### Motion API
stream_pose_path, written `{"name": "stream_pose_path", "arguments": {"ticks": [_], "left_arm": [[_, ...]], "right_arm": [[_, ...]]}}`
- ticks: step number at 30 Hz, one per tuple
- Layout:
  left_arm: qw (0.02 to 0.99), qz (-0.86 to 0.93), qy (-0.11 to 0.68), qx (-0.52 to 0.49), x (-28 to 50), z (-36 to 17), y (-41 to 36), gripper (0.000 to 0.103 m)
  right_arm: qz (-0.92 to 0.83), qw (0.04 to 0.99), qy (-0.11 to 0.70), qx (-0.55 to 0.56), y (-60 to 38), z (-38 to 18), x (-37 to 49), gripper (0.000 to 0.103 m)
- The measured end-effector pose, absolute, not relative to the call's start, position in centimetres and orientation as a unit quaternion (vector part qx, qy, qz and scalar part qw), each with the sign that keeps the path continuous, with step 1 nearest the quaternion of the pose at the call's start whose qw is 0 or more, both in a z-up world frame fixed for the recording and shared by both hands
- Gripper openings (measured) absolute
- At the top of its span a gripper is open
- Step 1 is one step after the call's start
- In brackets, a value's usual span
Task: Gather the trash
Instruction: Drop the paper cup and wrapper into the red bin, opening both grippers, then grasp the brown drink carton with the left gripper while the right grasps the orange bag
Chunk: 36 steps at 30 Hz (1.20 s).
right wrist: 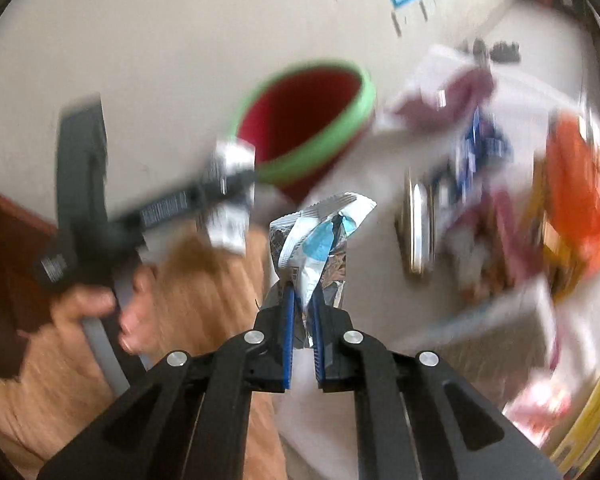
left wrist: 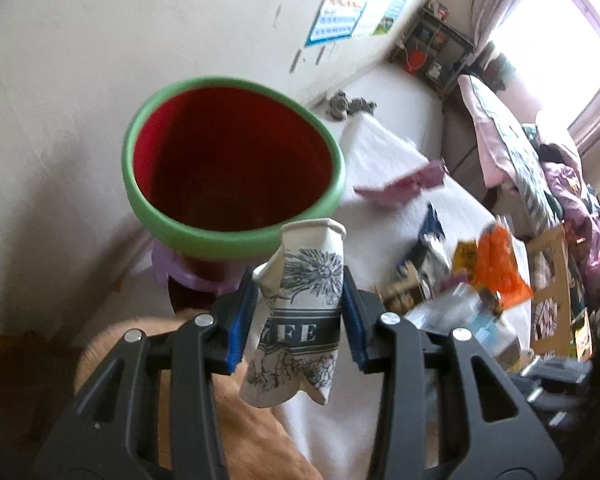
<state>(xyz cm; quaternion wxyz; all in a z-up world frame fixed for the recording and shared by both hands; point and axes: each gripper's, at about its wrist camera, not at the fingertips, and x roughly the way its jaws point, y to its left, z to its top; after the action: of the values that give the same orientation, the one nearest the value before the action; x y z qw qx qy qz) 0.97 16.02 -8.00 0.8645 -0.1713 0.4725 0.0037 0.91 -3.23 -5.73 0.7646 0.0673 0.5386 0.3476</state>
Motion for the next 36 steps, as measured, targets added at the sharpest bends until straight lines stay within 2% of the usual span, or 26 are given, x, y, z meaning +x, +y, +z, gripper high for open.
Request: {"name": "stream_pose_path", "arguments": {"ticks": [6, 12, 14, 15, 16, 19, 23, 33, 36], "left_arm": [[0.869, 0.047, 0.456, -0.186, 4.9, -7.9, 20.1, 0.039], [0.868, 0.074, 0.456, -0.180, 8.5, -8.8, 22.4, 0.040], [0.869, 0.080, 0.455, -0.176, 9.2, -9.2, 22.9, 0.043], [0.870, 0.082, 0.453, -0.176, 9.4, -9.3, 23.1, 0.046], [0.870, 0.081, 0.452, -0.178, 9.6, -9.4, 23.2, 0.050], [0.872, 0.082, 0.448, -0.181, 9.8, -9.6, 23.6, 0.057], [0.870, 0.081, 0.452, -0.179, 9.4, -9.7, 23.3, 0.057], [0.885, 0.036, 0.441, -0.148, 5.6, -6.7, 18.3, 0.058], [0.890, 0.001, 0.437, -0.128, 3.7, -5.7, 15.0, 0.067]], "right_arm": [[0.342, 0.798, 0.492, 0.072, 1.1, -3.5, 7.3, 0.008], [0.339, 0.800, 0.491, 0.056, 5.1, -5.2, 11.5, 0.011], [0.335, 0.803, 0.491, 0.051, 5.9, -5.9, 12.1, 0.019], [0.330, 0.805, 0.490, 0.048, 6.1, -6.2, 12.4, 0.031], [0.327, 0.807, 0.489, 0.047, 5.9, -6.5, 12.2, 0.037], [0.321, 0.811, 0.487, 0.054, 5.4, -6.4, 12.0, 0.046], [0.316, 0.810, 0.489, 0.063, 3.5, -6.1, 11.6, 0.047], [0.269, 0.849, 0.449, 0.073, -6.3, -1.6, 6.8, 0.059], [0.237, 0.866, 0.434, 0.072, -9.9, -0.7, 4.7, 0.060]]}}
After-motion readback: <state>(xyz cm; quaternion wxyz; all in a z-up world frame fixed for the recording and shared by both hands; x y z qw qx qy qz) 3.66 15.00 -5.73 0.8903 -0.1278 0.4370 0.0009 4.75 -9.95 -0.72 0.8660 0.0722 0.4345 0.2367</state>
